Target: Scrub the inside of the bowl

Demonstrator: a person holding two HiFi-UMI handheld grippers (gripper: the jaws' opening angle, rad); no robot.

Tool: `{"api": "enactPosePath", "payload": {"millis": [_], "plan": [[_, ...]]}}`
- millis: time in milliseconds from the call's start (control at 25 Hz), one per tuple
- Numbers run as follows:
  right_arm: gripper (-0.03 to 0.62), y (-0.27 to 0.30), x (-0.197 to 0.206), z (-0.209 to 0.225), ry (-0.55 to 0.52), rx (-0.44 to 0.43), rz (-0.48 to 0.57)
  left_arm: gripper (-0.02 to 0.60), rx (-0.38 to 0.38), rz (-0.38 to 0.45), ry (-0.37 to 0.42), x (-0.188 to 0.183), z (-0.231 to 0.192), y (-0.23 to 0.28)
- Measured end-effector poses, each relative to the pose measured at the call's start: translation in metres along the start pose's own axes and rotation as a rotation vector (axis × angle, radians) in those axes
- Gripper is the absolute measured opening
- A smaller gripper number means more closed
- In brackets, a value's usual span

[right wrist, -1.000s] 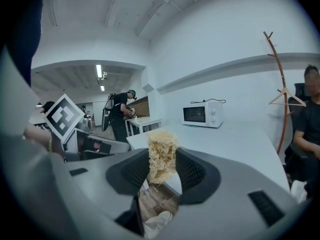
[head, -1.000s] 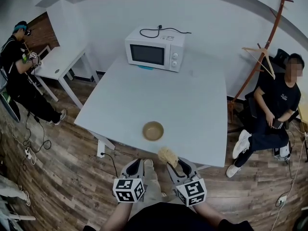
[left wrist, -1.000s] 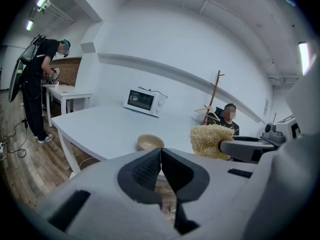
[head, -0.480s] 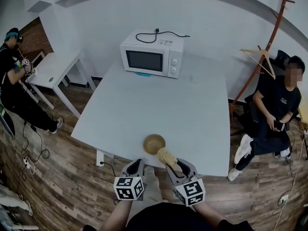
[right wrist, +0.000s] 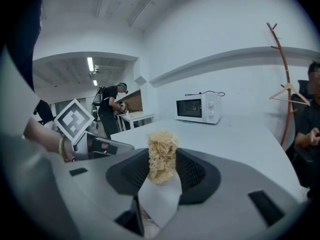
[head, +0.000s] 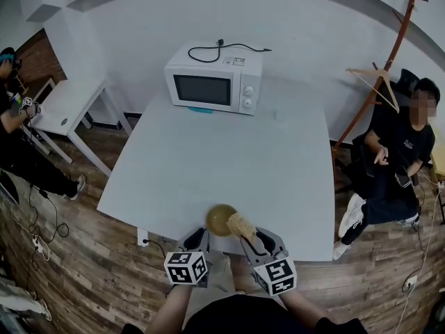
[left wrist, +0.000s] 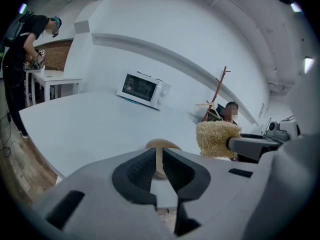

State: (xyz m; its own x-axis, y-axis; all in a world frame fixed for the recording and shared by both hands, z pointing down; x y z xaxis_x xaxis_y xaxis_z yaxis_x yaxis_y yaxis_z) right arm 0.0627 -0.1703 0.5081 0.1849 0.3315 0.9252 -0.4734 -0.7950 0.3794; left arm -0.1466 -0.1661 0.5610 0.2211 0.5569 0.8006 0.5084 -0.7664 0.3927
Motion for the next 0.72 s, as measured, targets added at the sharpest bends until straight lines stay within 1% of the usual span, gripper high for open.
{"api": "enactPosePath", "payload": {"millis": [80, 120, 160, 440, 640, 720], "plan": [[0.163, 0.005, 0.0, 0.001, 0.002, 0.002, -0.004, 0.035, 0.013, -0.006, -0.019, 0.0, -0.005, 0.007], [0.163, 0.008, 0.0, 0.001, 0.003, 0.002, -0.007, 0.097, 0.02, -0.012, -0.029, 0.001, -0.008, 0.011], [0.163, 0.01, 0.0, 0.002, 0.003, 0.001, -0.009, 0.143, 0.026, -0.017, -0.037, 0.001, -0.01, 0.014], [0.163, 0.023, 0.003, -0.002, 0.003, -0.001, -0.032, 0.143, 0.046, -0.059, -0.103, 0.009, -0.032, 0.04], [0.163, 0.026, 0.006, -0.003, 0.0, 0.005, -0.048, 0.143, 0.051, -0.094, -0.165, 0.014, -0.045, 0.056], [0.163, 0.027, 0.008, -0.002, -0.001, 0.007, -0.056, 0.13, 0.055, -0.092, -0.194, 0.015, -0.048, 0.062]]}}
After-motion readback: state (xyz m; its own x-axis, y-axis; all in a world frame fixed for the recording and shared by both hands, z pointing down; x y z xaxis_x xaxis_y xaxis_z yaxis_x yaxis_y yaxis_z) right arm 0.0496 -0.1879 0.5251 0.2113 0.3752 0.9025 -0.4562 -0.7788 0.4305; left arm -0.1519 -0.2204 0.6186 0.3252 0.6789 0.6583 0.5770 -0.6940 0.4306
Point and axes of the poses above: the fingertips, and each gripper's own axes: y forward along the fingers, z to its right, x out of its underside, the point moved 8 cm from there along -y, backward along the fingers, and after that the axes turned 11 degrees about x, right-handed, at the moved point
